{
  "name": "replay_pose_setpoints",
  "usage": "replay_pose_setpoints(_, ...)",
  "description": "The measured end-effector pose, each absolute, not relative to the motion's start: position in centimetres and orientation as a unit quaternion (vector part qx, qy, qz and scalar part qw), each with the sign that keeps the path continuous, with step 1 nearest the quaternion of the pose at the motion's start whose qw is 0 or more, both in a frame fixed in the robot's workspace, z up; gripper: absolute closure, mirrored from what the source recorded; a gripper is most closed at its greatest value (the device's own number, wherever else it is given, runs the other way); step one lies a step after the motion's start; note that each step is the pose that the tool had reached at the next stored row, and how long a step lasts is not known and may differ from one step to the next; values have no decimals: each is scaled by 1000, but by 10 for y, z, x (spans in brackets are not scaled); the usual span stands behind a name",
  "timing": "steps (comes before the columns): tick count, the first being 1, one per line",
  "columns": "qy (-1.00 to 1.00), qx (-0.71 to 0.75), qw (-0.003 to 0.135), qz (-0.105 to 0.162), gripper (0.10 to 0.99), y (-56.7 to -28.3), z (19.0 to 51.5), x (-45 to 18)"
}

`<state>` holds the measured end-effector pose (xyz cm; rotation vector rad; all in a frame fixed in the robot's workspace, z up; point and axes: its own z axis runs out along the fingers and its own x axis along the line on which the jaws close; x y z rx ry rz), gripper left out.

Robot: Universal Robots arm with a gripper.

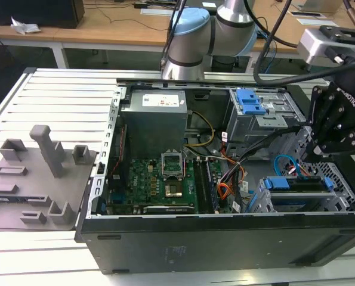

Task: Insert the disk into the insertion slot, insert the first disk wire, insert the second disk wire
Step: 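Insert the second disk wire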

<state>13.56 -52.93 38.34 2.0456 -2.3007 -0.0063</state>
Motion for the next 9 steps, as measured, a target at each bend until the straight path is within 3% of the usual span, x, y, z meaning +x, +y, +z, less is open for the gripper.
replay_pose_setpoints(9, -747, 664, 31, -2, 980, -529, 383, 132)
